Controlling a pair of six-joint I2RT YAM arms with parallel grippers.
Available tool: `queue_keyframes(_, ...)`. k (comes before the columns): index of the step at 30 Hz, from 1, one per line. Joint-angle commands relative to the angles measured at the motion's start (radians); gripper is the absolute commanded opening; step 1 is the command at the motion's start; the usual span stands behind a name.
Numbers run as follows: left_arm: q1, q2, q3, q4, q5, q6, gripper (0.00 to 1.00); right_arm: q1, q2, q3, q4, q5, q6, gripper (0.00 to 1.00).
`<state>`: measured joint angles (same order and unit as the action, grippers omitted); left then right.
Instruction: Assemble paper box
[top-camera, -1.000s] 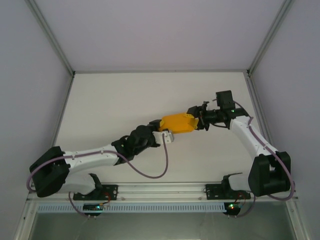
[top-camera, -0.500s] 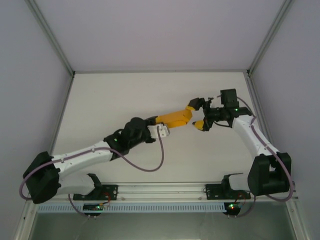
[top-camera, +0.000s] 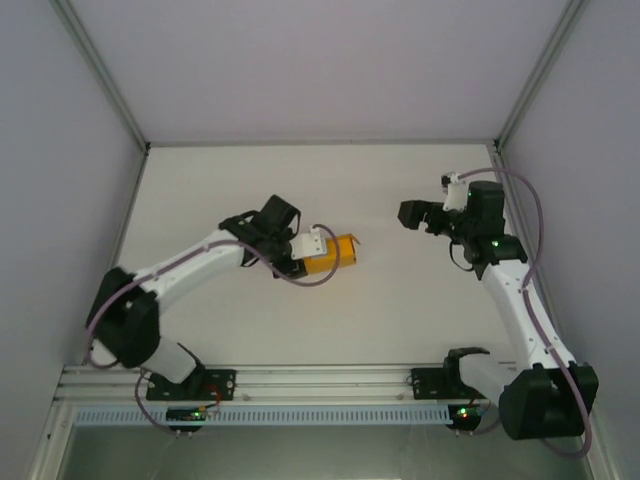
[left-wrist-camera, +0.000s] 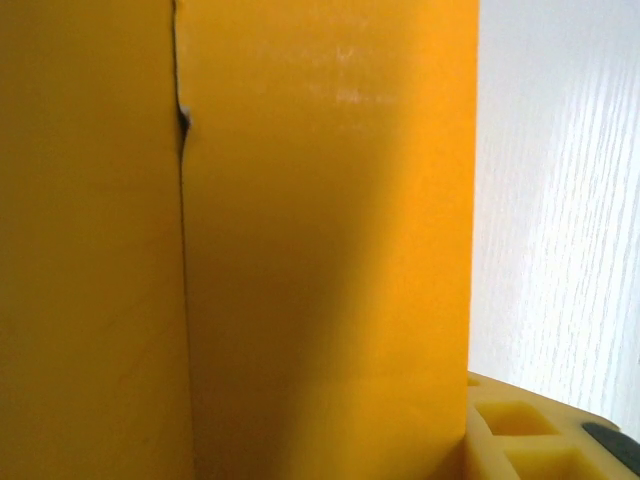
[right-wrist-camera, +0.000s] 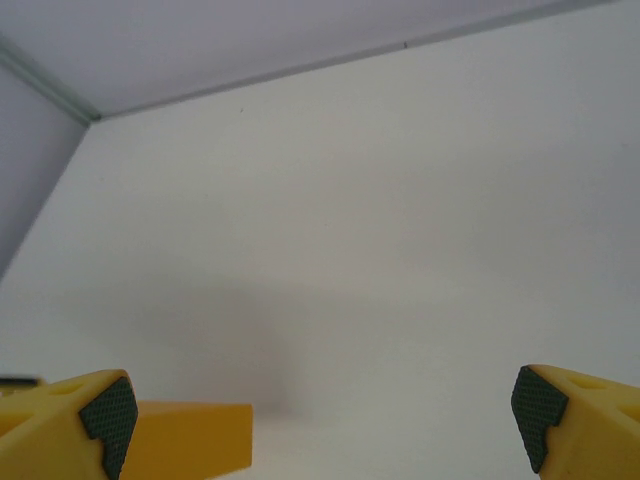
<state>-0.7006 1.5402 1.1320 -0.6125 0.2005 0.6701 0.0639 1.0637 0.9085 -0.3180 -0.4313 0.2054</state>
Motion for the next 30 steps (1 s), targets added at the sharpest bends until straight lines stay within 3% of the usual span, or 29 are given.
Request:
queue_keyframes(1, 0.017, 0.077, 0.098, -0.158, 0.037, 0.016, 0.4, 0.089, 0.004, 0.017, 0.001, -0.048, -0.216, 0.99)
queue_keyframes(10, 0.028, 0.206, 0.177, -0.168, 0.08, 0.042, 0.43, 0.332, 0.252, 0.169, -0.255, 0.108, -0.352, 0.78)
queue_keyframes(15, 0.031, 0.219, 0.174, -0.17, 0.108, 0.046, 0.43, 0.367, 0.376, 0.236, -0.262, 0.09, -0.376, 0.57)
queue_keyframes(17, 0.033, 0.221, 0.171, -0.167, 0.115, 0.046, 0.43, 0.385, 0.41, 0.263, -0.279, 0.085, -0.391, 0.55)
queue_keyframes(21, 0.033, 0.231, 0.177, -0.162, 0.126, 0.036, 0.43, 0.413, 0.443, 0.276, -0.309, 0.101, -0.42, 0.46)
queue_keyframes(30, 0.032, 0.236, 0.192, -0.161, 0.135, 0.025, 0.43, 0.439, 0.483, 0.276, -0.318, 0.116, -0.398, 0.14)
